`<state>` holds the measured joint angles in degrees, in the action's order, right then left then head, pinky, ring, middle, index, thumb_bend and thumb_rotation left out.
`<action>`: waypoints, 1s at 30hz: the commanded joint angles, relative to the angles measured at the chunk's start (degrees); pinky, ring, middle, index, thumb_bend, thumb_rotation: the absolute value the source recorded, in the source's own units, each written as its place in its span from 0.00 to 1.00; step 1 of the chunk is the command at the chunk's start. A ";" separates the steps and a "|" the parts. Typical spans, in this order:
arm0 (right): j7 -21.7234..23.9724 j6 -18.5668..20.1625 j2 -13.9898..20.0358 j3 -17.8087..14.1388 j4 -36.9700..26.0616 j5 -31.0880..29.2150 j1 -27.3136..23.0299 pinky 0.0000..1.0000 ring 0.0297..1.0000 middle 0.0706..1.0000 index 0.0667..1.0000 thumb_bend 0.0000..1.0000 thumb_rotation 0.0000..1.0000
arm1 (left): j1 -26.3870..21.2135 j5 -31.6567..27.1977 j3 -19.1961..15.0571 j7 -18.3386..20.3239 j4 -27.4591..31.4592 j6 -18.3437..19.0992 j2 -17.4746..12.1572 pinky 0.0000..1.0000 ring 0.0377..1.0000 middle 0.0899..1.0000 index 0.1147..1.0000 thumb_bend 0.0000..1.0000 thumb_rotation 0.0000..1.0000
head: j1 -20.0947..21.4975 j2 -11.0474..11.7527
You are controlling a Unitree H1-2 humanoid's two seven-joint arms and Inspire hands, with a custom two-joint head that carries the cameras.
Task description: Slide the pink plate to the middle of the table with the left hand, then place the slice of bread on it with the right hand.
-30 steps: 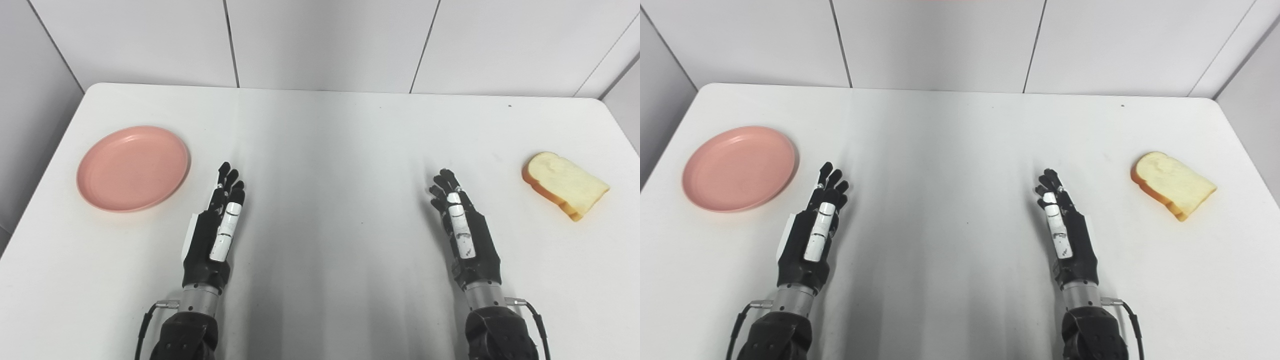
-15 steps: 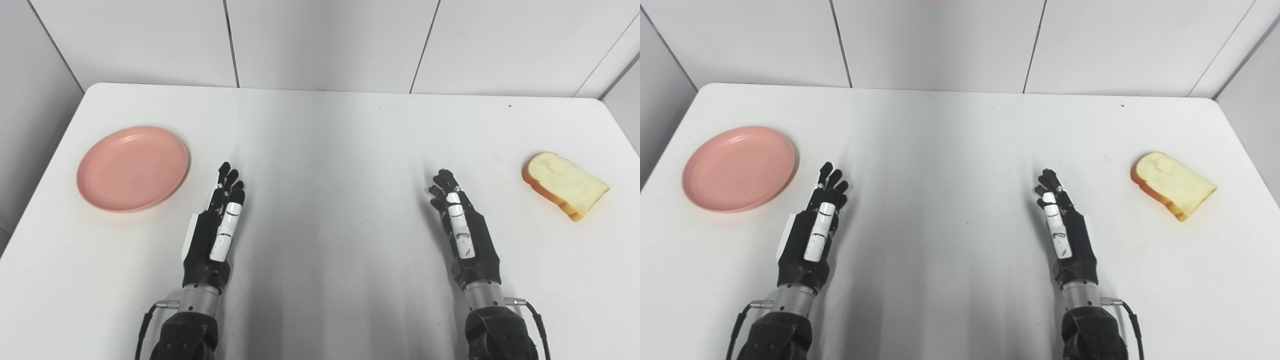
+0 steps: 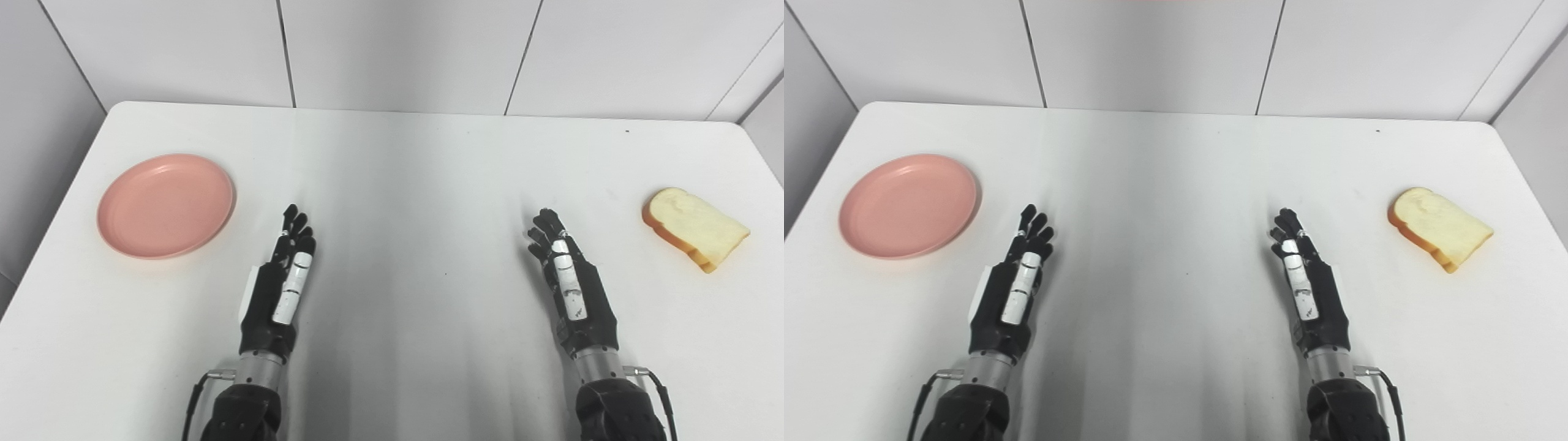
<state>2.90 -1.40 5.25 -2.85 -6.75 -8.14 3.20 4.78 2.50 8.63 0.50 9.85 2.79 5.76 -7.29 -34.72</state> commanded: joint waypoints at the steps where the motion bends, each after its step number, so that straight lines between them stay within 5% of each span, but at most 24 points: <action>1: 1.12 -2.83 0.90 -0.93 0.87 -1.09 -0.07 0.95 0.92 0.93 0.91 0.81 0.87 | -0.79 1.07 0.63 -0.72 -0.18 -3.56 0.99 0.98 0.99 1.00 1.00 0.58 0.83 | -0.94 1.00; 17: 4.46 -9.29 2.67 -3.39 10.65 -3.44 -1.44 0.98 0.94 0.94 0.90 0.79 0.89 | -2.51 2.60 0.77 -3.10 -11.62 -12.60 3.84 1.00 1.00 1.00 1.00 0.62 0.80 | -5.75 8.68; 26: 5.80 -12.71 3.18 -3.58 15.86 -3.65 -2.99 0.99 0.94 0.95 0.90 0.76 0.90 | -3.97 1.99 0.16 -3.27 -17.17 -17.34 4.07 1.00 1.00 1.00 1.00 0.62 0.80 | -6.48 10.80; 30: 5.90 -13.86 3.01 -3.65 16.99 -3.35 -3.24 1.00 0.94 0.95 0.90 0.76 0.91 | -4.08 4.00 -0.91 -6.26 -19.03 -24.47 4.77 0.95 0.96 0.97 1.00 0.58 0.77 | -6.72 11.38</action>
<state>8.41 -12.55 8.76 -6.53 6.02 -11.54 -2.10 -0.26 5.31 8.40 -4.18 -5.70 -16.76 9.73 -14.06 -23.29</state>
